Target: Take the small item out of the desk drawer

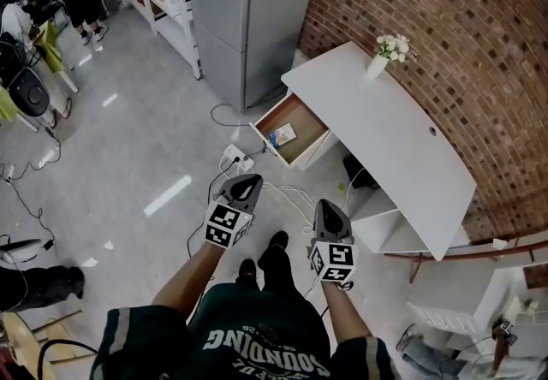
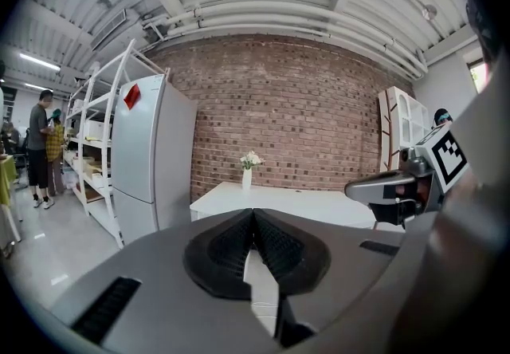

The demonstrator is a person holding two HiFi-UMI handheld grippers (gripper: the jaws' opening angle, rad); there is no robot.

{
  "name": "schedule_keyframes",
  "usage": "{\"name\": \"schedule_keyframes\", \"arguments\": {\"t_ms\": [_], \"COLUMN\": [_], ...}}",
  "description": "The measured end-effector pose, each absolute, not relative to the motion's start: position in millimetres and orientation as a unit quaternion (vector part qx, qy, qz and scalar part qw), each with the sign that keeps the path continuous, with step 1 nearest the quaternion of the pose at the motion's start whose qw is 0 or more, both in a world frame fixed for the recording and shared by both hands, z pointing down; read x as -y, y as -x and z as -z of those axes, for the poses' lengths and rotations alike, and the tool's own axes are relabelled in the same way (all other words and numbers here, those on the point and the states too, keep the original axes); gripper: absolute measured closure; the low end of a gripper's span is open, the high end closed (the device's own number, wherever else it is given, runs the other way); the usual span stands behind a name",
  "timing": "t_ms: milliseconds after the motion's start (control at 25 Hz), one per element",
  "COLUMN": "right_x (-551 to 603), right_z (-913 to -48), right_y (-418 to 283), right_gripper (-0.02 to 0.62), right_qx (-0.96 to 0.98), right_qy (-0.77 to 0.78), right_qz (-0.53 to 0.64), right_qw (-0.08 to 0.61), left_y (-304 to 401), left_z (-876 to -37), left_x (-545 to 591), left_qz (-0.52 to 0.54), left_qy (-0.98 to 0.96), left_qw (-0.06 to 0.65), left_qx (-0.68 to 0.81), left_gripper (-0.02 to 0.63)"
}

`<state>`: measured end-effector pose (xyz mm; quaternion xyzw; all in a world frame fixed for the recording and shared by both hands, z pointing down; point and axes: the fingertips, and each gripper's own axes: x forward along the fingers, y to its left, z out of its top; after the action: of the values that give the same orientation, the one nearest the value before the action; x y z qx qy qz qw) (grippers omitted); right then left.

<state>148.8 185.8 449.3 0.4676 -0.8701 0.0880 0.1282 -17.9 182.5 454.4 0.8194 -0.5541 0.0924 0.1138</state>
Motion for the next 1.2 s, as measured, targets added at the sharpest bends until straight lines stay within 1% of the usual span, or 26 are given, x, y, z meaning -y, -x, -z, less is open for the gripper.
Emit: {"name": "schedule_keyframes", "arguments": {"t_ms": [400,800,1200], "right_x": [-127.7,-26.9,41.6], "right_z": [-457.6,-465.9,-476.7], "right_y": [-143.3,-132.0,-127.6], "right_gripper": [0.571,0.571,0.571], "right_qx": [0.868,0.868,0.872], "right_qy": [-0.472,-0.471,-0.459], "right_qz": [-0.096,-0.104,-0.117], "right_qw": [0.116,0.116,0.128], "left_y": [17.2,22.3,16.8], "left_z": [-462.9,-471.7,-483.7], "left_x": [-127.2,-26.8,43.6], "left_qz": [-0.108,-0.117,-0.129], "left_qy": [-0.823,-0.827,-0.825], "left_qw": [0.113,0.114,0.128], "left_qx": [0.546,0.538,0.535], "left_gripper": [0.591,0.591,0.591]}}
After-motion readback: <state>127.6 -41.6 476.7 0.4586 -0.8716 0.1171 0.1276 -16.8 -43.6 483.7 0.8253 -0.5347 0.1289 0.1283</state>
